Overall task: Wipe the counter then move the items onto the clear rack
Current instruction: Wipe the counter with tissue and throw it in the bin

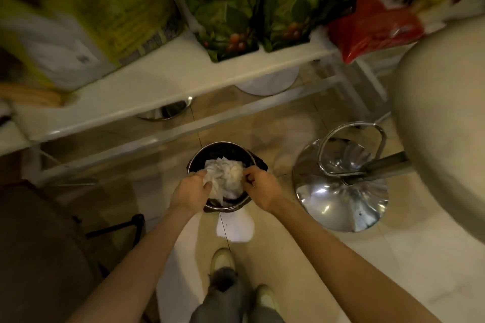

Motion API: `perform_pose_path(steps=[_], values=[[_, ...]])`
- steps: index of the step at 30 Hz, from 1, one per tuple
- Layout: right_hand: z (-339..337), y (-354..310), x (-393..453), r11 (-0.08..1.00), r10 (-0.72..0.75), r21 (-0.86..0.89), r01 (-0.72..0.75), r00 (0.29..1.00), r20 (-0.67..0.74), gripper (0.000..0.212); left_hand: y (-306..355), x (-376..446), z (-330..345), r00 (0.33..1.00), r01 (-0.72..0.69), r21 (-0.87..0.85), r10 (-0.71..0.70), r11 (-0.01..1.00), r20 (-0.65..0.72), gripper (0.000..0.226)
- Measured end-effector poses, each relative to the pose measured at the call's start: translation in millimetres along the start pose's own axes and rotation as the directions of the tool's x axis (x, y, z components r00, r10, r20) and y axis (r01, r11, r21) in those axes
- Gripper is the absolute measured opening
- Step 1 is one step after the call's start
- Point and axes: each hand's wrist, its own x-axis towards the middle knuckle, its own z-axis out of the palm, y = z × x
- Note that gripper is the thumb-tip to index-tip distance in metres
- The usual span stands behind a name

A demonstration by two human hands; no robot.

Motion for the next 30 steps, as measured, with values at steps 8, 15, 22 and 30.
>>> perform_pose_path(steps=[8,15,22,30], values=[[-108.8,-115.5,-94.6,0.933,-0.157,-0.317,0.167,0.986,0.057,0.033,87.5,-102.4,-147.2,0.993,-0.121,0.255,0.112,0.959,0.048,0.036],[-206.3,-226.1,-173.8,0.782,-0.265,-0.517,0.348,0.937,0.229,0.029,166.7,-200.2,-277.5,0.948,-0.219,0.485,0.302,0.847,-0.099,0.038],[-266.3,-326.7,-244.6,0.674,-0.501,-0.504,0.540,0.836,0.225,0.033,200.0,-307.1,-392.0,0.728,-0.411,0.355,0.537,0.839,-0.426,0.033],[-286.1,-445.4,-285.2,0.513,-0.788,-0.428,0.744,0.606,0.107,0.021,158.2,-362.8,-484.4,0.388,-0.274,0.377,0.460,0.885,-0.799,0.037]])
